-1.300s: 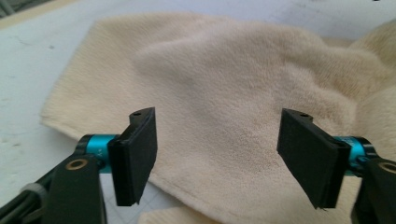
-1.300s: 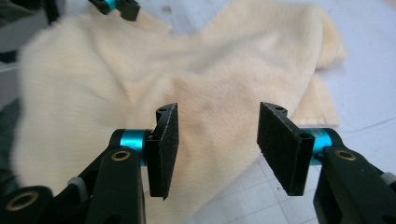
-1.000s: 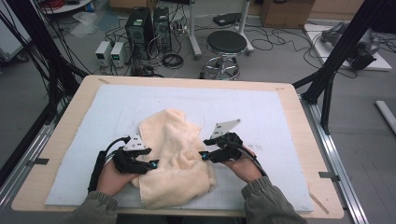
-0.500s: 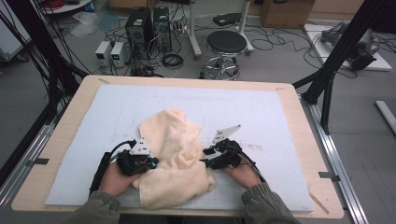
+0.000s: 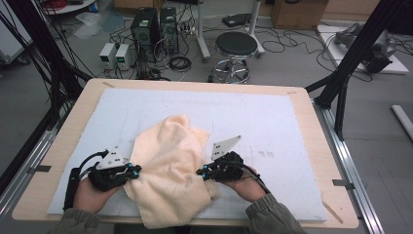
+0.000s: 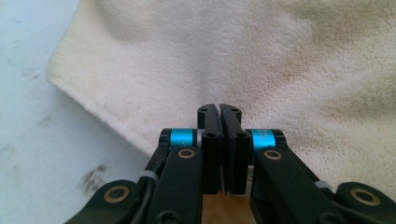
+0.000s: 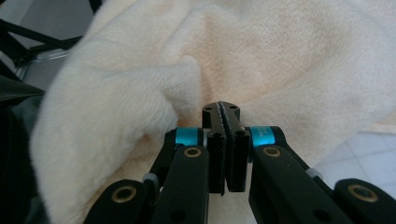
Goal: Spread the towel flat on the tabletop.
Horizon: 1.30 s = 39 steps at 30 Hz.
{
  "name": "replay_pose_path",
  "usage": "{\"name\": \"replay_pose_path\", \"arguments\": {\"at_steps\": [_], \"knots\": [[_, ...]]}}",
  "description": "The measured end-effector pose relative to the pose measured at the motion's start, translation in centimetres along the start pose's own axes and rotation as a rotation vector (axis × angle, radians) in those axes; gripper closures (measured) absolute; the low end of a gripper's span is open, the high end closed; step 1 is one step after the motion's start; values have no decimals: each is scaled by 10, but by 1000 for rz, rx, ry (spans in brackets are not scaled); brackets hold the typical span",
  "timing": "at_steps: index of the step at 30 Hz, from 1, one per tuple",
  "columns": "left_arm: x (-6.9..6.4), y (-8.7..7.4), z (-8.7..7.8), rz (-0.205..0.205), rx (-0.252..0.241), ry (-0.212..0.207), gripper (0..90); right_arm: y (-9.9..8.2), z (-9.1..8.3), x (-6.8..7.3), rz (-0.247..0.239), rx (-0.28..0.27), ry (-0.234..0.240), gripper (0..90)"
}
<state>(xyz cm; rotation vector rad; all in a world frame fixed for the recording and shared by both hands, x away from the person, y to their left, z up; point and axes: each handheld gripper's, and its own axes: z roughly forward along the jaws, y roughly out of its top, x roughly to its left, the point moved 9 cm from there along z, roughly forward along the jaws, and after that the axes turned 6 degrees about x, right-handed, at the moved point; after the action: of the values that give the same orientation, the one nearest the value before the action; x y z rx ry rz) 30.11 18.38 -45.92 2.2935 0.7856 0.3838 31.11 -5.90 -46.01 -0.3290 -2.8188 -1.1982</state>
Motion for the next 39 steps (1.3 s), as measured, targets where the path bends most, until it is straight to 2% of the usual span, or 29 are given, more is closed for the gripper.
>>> {"name": "replay_pose_path", "arguments": {"at_steps": [3, 4, 7, 10, 11, 12, 13, 14, 18, 20, 21, 23, 24, 25, 26, 27, 29, 30, 33, 39], "knots": [[1, -11, -9, -9, -4, 9, 869, 3, -3, 4, -9, -7, 5, 851], [2, -14, -11, -16, -6, 14, 869, 7, -7, 4, -9, -19, -10, 804], [7, -25, -17, -34, -1, 22, 869, 9, -10, -1, -2, -27, -26, 771], [12, -33, -20, -57, 1, 32, 869, 14, -12, -17, 25, -51, -77, 733], [13, -35, -21, -58, 5, 35, 869, 18, -12, -32, 50, -68, -117, 705], [14, -37, -21, -66, 2, 37, 869, 18, -12, -32, 50, -68, -117, 705], [16, -39, -22, -70, 1, 38, 869, 19, -8, -49, 93, -64, -153, 681], [16, -41, -22, -76, 0, 38, 869, 19, -8, -49, 93, -64, -153, 681], [18, -47, -19, -86, 3, 33, 869, 14, 11, -77, 138, -7, -217, 649], [19, -48, -17, -87, 6, 26, 869, 10, 23, -85, 159, 14, -227, 610], [18, -47, -16, -86, 7, 22, 865, 8, 35, -88, 172, 30, -216, 578], [18, -46, -14, -81, 5, 12, 859, 8, 41, -89, 170, 38, -218, 574], [17, -44, -13, -82, -2, 7, 800, 6, 49, -90, 165, 58, -233, 617], [18, -42, -12, -82, -5, 9, 800, 6, 49, -90, 165, 58, -233, 617], [18, -41, -11, -84, -3, 3, 746, 6, 49, -91, 167, 59, -245, 671], [18, -39, -9, -88, -4, -4, 711, 6, 48, -93, 161, 58, -228, 854], [18, -36, -6, -88, -3, -13, 711, 5, 47, -92, 166, 64, -216, 871], [17, -34, -4, -86, 2, -17, 735, 3, 43, -92, 158, 87, -219, 880], [15, -30, 2, -75, 14, -29, 781, 0, 34, -91, 145, 106, -231, 882], [9, -16, 9, -55, 5, -45, 825, -18, -14, -88, 149, 108, -294, 884]]}}
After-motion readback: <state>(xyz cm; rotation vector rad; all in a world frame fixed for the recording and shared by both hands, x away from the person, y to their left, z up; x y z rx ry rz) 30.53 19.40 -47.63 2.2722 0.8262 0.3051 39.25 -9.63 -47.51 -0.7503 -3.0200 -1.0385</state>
